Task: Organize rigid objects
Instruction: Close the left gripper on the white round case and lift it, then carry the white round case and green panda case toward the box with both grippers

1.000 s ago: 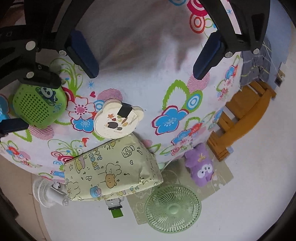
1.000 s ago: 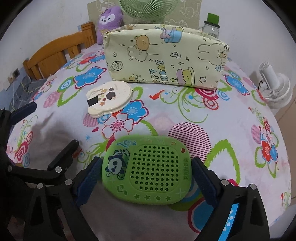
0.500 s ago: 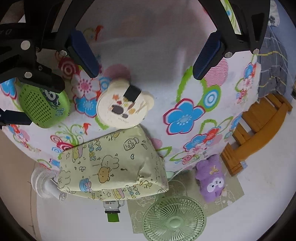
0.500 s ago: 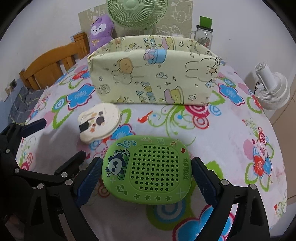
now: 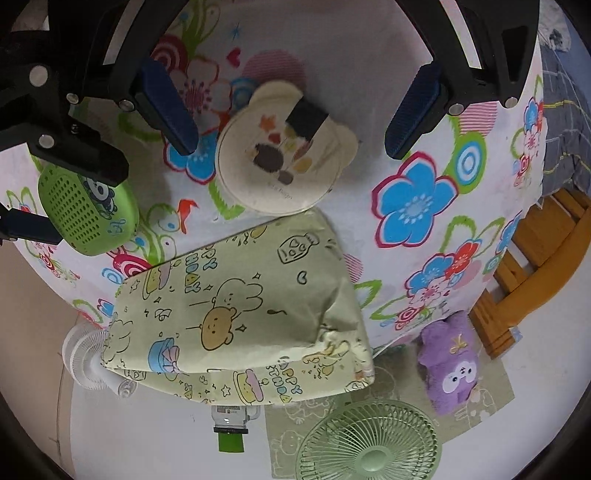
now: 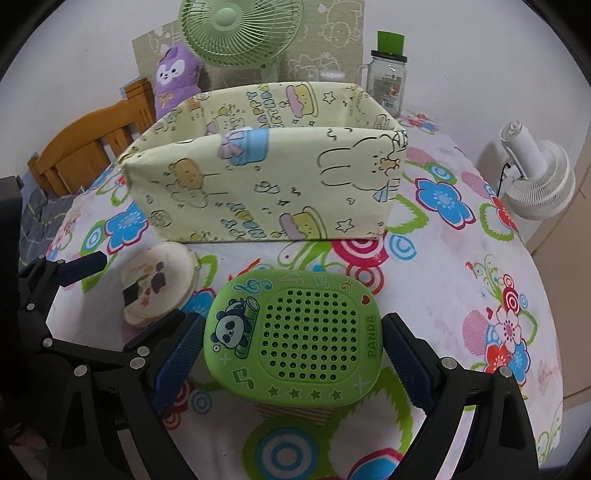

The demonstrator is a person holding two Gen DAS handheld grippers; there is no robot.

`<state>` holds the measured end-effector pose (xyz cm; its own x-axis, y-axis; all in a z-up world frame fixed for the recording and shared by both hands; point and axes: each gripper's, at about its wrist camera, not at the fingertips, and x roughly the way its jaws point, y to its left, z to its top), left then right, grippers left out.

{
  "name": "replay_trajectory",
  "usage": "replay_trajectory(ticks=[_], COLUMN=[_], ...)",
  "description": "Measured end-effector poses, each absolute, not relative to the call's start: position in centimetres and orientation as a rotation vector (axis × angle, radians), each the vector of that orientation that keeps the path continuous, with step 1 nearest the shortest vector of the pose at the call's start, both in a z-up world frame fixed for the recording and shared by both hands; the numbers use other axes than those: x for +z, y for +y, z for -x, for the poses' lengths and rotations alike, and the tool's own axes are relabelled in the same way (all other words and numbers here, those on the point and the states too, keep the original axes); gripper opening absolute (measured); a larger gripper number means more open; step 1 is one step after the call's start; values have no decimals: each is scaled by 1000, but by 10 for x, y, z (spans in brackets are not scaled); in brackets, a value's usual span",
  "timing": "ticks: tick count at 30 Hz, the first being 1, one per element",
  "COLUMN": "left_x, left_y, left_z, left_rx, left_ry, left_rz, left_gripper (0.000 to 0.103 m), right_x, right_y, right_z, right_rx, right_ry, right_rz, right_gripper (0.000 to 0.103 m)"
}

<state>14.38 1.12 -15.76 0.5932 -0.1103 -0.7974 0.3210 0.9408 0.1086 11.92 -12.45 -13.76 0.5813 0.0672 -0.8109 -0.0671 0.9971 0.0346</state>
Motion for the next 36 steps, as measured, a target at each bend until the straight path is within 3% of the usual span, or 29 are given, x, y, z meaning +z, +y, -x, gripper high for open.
replay_trajectory(ticks=[7, 10, 11, 36], left_x=[-166, -166, -165, -120], left_y=[11, 13, 15, 4], left_z=[-153, -153, -153, -108], left_rx=[-252, -288, -303, -237], left_ry=[926, 934, 943, 850], left_rz=[-215, -172, -144, -121], left_gripper=[103, 86, 84, 84], right_x=[-144, -144, -144, -105], right_y=[-130, -131, -132, -143], right_z=[-127, -129, -130, -94], right_rx=[79, 78, 80, 98], right_ry=[958, 955, 954, 868], right_rz=[-21, -30, -38, -30], right_gripper=[95, 95, 95, 95])
